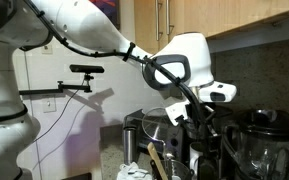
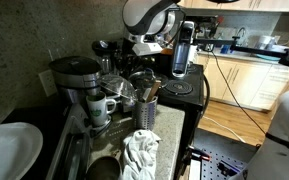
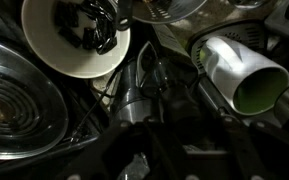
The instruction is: Move the bottle of oil to the front of the counter
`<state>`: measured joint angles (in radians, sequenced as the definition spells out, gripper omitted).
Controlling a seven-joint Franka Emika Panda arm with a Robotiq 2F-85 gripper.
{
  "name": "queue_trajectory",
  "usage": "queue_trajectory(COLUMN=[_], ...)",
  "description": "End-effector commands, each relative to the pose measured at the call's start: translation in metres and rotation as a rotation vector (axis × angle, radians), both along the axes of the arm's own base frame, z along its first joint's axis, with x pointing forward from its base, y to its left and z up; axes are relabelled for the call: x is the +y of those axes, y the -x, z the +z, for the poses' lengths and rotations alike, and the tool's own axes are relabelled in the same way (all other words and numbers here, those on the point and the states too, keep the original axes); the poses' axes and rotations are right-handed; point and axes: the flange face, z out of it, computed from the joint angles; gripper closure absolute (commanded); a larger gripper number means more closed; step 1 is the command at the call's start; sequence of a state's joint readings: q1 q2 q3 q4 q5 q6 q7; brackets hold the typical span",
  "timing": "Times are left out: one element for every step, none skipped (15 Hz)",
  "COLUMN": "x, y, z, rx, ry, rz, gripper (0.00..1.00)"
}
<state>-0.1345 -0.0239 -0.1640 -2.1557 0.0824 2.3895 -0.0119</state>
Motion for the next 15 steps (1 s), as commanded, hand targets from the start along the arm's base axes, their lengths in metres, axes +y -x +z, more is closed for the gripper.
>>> queue_trajectory(x=[0.001,0.001,0.002,0.002,0.002,0.002,0.002,0.002,0.002,0.003,0.003,0.004,0.005,0.005,0.006], y=[-0.004,-0.004,-0.003,-0.003,-0.003,-0.003,-0.002,-0.001,0.001,0.003,0.004,0.005,0.006,0.007,0.008], z=[0.004,0.005,0.006,0.006,0.007,0.011,0.017,0.024,0.030,0.036,0.040,0.046,0.051,0.057,0.063], rx=[-0.018,-0.019,-0.015,-0.014,-0.012,-0.011,-0.014,-0.017,-0.016,-0.018,-0.014,-0.014,-0.016,-0.019,-0.026], ry=[0.010,0.011,0.011,0.011,0.009,0.004,0.001,-0.004,-0.005,-0.004,-0.008,-0.009,-0.011,-0.013,-0.012], rz=[0.002,0.003,0.003,0.001,0.000,-0.001,-0.003,-0.003,-0.006,-0.006,-0.004,-0.002,-0.001,0.000,0.002], gripper=[0.87,0.87,0.85,0.85,0.85,0.85,0.85,0.85,0.85,0.85,0.86,0.86,0.86,0.86,0.86])
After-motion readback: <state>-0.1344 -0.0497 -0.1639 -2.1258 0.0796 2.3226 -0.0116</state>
